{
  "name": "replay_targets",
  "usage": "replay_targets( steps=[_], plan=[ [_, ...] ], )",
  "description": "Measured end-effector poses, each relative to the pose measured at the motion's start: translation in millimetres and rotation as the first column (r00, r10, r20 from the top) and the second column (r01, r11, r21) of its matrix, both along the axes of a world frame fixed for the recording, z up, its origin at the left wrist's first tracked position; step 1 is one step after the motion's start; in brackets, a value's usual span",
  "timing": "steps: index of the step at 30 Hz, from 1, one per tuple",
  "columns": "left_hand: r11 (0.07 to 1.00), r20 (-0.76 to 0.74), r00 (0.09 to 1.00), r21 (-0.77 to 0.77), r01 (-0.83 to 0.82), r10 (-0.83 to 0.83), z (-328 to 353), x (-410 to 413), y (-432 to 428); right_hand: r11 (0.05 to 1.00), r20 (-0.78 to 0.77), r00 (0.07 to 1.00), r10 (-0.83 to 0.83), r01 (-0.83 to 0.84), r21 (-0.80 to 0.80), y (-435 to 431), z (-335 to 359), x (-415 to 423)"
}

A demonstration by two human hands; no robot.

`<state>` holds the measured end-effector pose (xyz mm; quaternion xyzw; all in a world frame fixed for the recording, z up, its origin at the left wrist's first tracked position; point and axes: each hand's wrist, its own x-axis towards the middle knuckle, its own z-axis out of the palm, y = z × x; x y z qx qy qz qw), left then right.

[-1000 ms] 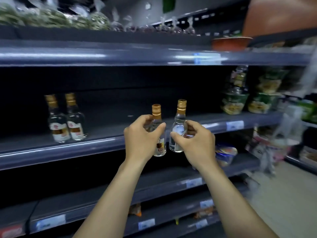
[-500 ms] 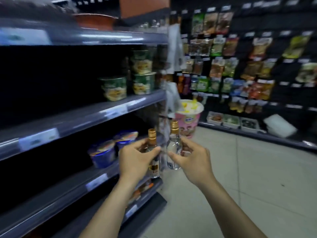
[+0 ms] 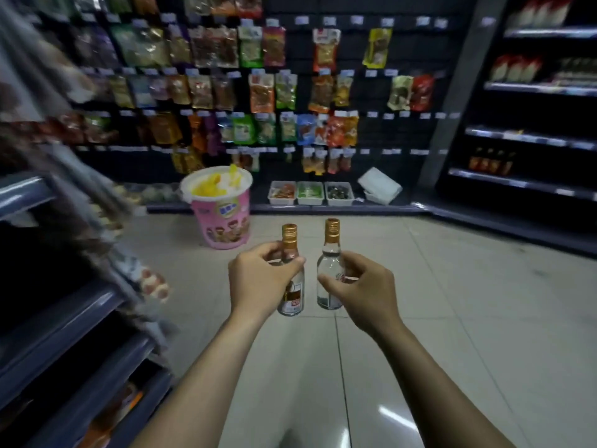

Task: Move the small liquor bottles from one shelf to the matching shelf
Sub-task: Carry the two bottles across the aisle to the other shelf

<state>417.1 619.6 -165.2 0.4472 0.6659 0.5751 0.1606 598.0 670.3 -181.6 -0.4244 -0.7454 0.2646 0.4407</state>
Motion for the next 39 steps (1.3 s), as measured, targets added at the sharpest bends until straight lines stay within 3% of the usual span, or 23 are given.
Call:
replay_targets(
  steps=[10, 19, 39],
  plan=[
    [0.967, -0.002, 0.968, -0.032, 0.252, -0.252, -24.7, 77.6, 280.3, 0.97, 0.032, 0.971, -0.235, 0.237, -0.061, 240.5, -18.4, 85.4],
    [0.89, -0.013, 0.891, -0.049, 0.454, -0.455, -16.3, 179.8, 504.1, 0.867, -0.033, 0.867, -0.498, 0.496, -0.056, 411.4, -10.6, 210.0],
    [0.814, 0.069, 0.814, -0.042, 0.579, -0.576, -14.9, 555.1, 918.3, 0.731, -0.084, 0.727, -0.682, 0.675, -0.098, 771.7, -26.1, 603.7]
  ],
)
